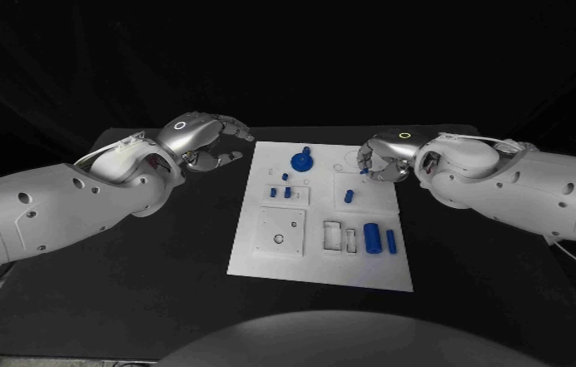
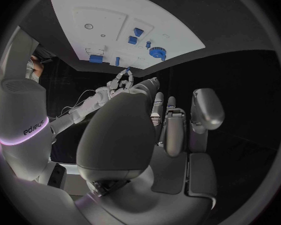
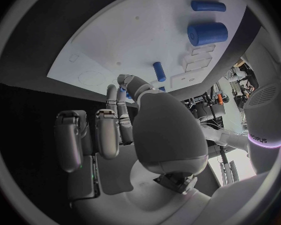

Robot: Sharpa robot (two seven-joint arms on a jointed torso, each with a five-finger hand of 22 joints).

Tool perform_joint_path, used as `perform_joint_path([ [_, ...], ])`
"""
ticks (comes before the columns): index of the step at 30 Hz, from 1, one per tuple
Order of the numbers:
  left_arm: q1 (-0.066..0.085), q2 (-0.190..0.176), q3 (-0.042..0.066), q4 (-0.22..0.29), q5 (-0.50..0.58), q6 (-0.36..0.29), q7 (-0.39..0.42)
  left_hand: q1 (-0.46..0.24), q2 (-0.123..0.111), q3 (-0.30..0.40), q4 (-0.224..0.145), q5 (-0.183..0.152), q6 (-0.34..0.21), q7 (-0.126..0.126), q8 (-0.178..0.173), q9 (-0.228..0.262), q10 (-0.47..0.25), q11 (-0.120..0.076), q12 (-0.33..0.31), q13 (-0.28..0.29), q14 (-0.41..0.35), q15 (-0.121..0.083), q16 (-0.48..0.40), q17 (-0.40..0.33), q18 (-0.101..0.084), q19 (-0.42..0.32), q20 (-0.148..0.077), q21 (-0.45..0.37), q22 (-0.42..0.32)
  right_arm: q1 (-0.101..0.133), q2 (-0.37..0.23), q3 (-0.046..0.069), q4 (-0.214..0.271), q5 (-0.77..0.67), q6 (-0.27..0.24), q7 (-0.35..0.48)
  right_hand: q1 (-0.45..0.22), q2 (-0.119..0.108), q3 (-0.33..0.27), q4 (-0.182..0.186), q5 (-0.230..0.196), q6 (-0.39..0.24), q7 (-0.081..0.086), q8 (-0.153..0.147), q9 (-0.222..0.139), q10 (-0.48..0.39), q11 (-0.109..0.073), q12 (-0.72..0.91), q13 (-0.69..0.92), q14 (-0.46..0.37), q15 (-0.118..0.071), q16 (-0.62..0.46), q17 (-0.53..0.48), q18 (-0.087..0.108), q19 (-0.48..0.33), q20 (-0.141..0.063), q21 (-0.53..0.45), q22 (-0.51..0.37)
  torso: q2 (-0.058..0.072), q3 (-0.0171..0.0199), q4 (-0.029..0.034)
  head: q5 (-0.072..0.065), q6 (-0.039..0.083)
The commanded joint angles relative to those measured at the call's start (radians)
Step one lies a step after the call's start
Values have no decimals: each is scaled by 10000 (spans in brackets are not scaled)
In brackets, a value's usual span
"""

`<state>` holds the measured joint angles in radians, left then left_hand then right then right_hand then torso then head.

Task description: Assemble the parts on the task board

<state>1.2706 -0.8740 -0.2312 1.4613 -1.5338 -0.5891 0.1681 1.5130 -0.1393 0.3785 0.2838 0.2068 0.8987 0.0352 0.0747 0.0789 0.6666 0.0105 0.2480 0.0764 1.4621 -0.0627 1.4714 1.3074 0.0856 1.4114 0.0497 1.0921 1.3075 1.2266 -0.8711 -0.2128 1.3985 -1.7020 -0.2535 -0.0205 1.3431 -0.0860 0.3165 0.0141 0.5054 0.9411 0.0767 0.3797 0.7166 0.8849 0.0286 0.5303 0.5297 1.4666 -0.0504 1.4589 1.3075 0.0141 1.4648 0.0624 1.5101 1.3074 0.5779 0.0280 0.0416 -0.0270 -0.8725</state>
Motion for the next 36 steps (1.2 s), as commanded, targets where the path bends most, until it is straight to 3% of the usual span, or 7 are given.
perform_joint_path([
  [1,3,36,5,2,32,152,-83,74,9,64,5,15,37,0,40,10,98,3,52,-14,51,20,40,582,12,66,7,27,1490,23,-13,2,40,80,-19,-111,-92,65,16,36,44,47,-49,38,35,85,-19,60,16,178,-64,-62,152,46,599,-60,-1,2388,-3,13,5,1,-1],
  [9,0,39,3,-16,37,254,-144,76,4,73,8,9,29,-16,32,7,115,19,65,-16,38,25,28,554,16,59,9,3,1484,134,-105,4,333,280,-29,-125,-107,58,23,38,79,41,-47,46,69,101,-5,69,23,174,-61,-69,138,49,592,-61,-11,2384,-17,20,16,31,-1],
  [14,-11,41,2,-46,85,341,-177,76,1,74,9,6,24,-21,28,5,118,24,67,-18,31,27,22,541,17,57,11,-3,1483,312,-72,10,847,544,102,-141,-118,46,35,34,118,29,-35,49,107,138,22,85,32,168,-48,-80,116,51,584,-55,-21,2380,-13,9,-1,81,-1],
  [21,-22,93,1,-80,142,493,-209,65,-2,79,21,-2,-3,-31,9,-3,120,42,73,-24,18,38,11,517,22,46,16,-36,1475,424,342,16,1382,977,889,-202,-206,11,85,55,243,-154,17,-73,148,177,90,66,27,132,14,-130,17,73,528,-15,-96,2350,-23,6,27,324,-1],
  [26,-24,143,0,-97,156,558,-234,65,-2,79,21,-2,-3,-31,9,-3,120,42,73,-24,18,38,11,517,22,46,16,-36,1475,476,771,22,1477,1108,1432,-298,-247,3,112,70,255,-205,34,-135,142,157,121,24,9,80,46,-196,-110,95,469,11,-173,2319,-36,6,49,544,-1],
  [32,-25,200,0,-98,163,594,-263,62,-2,79,24,-3,-7,-32,6,-4,120,44,73,-26,16,39,10,515,22,44,17,-39,1474,502,1321,26,1351,1123,1914,-407,-268,1,131,75,249,-212,35,-161,142,135,139,-12,-7,33,65,-252,-214,117,413,28,-248,2289,-50,10,111,611,-1],
  [36,-25,224,0,-90,165,613,-271,54,0,81,30,-6,-18,-33,-1,-7,119,49,74,-29,12,44,6,508,22,42,20,-46,1472,482,1638,25,1209,1094,2108,-470,-276,3,150,74,247,-224,39,-186,142,119,151,-41,-20,7,79,-280,-263,127,385,42,-284,2275,-46,18,109,662,-1],
])
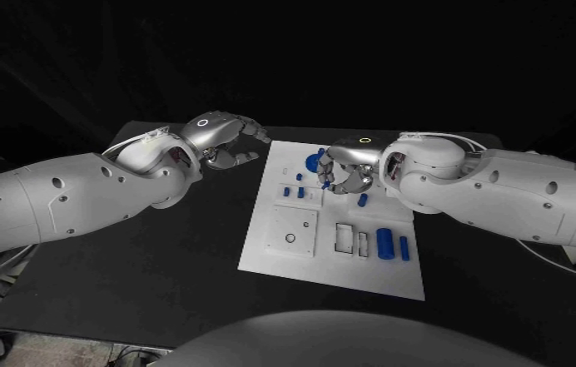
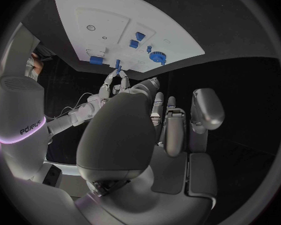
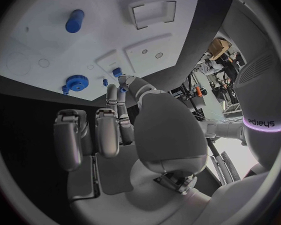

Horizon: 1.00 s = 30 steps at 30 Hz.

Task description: Assemble the parts on the task board

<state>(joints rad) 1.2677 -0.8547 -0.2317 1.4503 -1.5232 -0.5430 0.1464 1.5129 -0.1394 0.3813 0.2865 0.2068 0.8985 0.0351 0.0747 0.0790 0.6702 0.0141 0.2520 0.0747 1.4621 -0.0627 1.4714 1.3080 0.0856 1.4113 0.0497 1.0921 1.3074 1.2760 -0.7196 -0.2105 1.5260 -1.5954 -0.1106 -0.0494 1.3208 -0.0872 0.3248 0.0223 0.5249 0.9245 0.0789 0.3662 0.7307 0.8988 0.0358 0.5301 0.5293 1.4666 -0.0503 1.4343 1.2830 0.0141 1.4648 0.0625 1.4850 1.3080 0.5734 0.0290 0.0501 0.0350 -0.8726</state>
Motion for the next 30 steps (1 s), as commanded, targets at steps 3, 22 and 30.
perform_joint_path([
  [3,4,48,6,20,60,170,-55,55,0,53,2,-6,-17,-32,0,-7,82,13,35,-12,13,44,6,502,22,42,20,-46,1473,-65,325,1,-159,-38,735,-214,-53,18,76,-11,52,-58,18,-58,1,-25,83,-48,-20,0,84,-40,-30,130,375,45,-44,2264,-3,8,9,106,0],
  [22,4,174,7,-29,61,230,-25,49,4,56,6,-8,-21,-28,-4,-9,85,17,38,-15,15,48,9,507,21,43,23,-40,1475,-672,857,2,-281,-596,451,-255,-53,22,95,-19,68,-43,19,-66,6,-12,96,-61,-28,-16,115,-59,-65,130,373,63,-48,2264,-17,0,-3,226,0],
  [30,3,181,6,-44,71,239,-19,50,9,64,4,-7,-23,-19,-7,-10,89,23,43,-18,9,52,4,496,19,45,27,-35,1476,-845,897,2,-247,-708,262,-271,-41,20,122,-41,97,-30,29,-79,12,-6,110,-79,-38,-39,156,-87,-120,143,337,91,-95,2245,-14,0,-10,242,0],
])
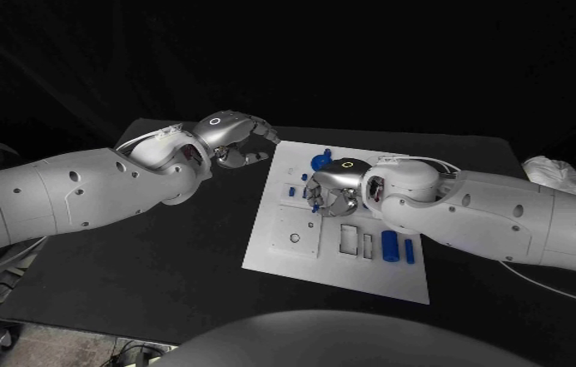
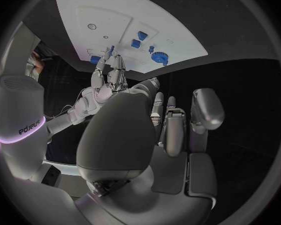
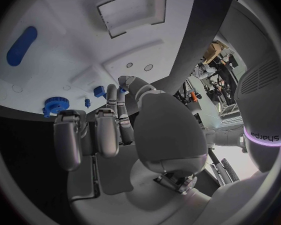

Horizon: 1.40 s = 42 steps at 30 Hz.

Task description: Assemble the parts on the task board

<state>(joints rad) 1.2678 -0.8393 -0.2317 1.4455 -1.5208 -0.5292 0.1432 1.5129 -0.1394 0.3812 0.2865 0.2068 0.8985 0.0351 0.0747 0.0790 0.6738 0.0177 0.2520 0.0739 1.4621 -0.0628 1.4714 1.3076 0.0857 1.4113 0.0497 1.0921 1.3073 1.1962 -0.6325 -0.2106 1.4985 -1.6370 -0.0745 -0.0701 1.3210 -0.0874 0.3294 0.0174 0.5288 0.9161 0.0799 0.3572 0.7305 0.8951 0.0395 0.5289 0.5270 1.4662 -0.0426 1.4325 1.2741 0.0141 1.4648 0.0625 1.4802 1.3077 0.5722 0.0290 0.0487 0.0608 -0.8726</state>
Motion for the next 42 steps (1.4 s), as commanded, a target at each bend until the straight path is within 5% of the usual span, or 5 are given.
perform_joint_path([
  [1,3,30,6,4,48,106,12,51,10,65,4,-7,-23,-19,-7,-10,53,-13,43,-10,9,52,4,499,18,45,27,-36,1477,-63,30,3,33,-322,-115,-67,-41,23,78,5,61,54,21,9,14,32,75,-70,-16,-37,81,-71,-36,145,331,94,-56,2245,-2,-1,6,-18,0],
  [42,1,137,0,-72,57,282,-101,93,34,106,-24,5,-31,4,-16,-14,55,8,51,-21,-1,65,-4,483,20,40,37,-49,1474,-302,233,-4,-48,-334,304,-138,-39,27,89,-3,65,61,33,4,19,42,80,-73,-18,-41,92,-74,-41,148,324,106,-66,2241,-5,11,-11,-41,0],
])
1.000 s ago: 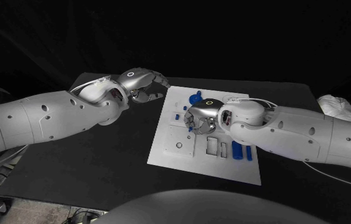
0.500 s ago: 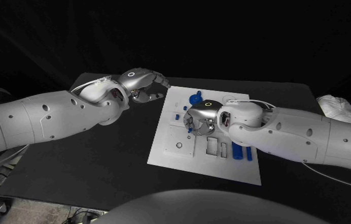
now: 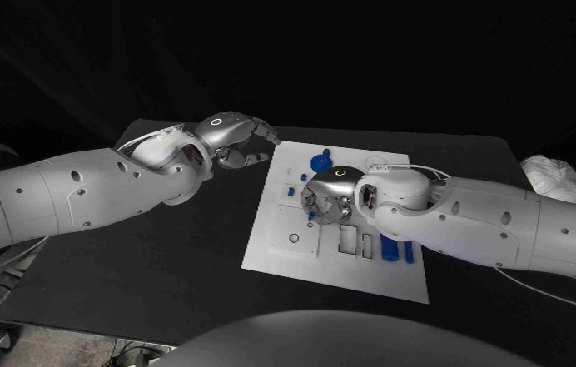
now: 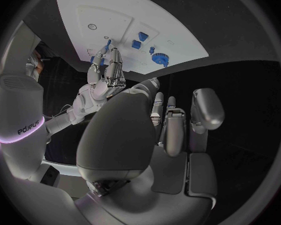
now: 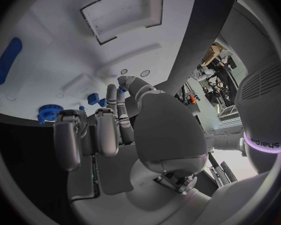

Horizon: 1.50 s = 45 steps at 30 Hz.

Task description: Assemble the parts on the task board

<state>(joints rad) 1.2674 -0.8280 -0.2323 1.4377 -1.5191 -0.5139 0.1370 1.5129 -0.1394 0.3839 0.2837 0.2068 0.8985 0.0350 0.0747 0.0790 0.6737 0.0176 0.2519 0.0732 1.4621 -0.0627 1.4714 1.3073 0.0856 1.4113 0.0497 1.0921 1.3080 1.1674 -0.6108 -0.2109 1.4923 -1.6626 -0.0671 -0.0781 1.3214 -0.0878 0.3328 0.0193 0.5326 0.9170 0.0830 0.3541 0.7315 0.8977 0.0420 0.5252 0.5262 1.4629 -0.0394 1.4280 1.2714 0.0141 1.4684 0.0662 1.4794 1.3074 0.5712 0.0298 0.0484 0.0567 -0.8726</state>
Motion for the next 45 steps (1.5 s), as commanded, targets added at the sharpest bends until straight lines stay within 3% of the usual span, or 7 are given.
perform_joint_path([
  [1,4,25,5,4,41,133,-40,93,35,78,3,5,-31,4,-16,-14,56,8,51,-14,-1,64,-4,486,21,40,37,-49,1467,-14,16,-1,18,-77,234,-60,-43,31,55,-22,26,53,3,35,9,15,55,-36,-10,-8,59,-29,-14,149,287,69,-58,2245,5,2,-9,2,0],
  [45,-45,61,5,-58,144,523,-251,149,97,147,-24,16,-57,24,-35,-22,46,39,54,-31,-25,84,-23,442,28,23,52,-98,1455,-82,-28,-10,206,-78,618,-278,-9,51,97,-64,19,61,31,19,25,15,65,-60,-19,-43,74,-69,-94,168,240,96,-121,2220,-4,15,6,46,0],
])
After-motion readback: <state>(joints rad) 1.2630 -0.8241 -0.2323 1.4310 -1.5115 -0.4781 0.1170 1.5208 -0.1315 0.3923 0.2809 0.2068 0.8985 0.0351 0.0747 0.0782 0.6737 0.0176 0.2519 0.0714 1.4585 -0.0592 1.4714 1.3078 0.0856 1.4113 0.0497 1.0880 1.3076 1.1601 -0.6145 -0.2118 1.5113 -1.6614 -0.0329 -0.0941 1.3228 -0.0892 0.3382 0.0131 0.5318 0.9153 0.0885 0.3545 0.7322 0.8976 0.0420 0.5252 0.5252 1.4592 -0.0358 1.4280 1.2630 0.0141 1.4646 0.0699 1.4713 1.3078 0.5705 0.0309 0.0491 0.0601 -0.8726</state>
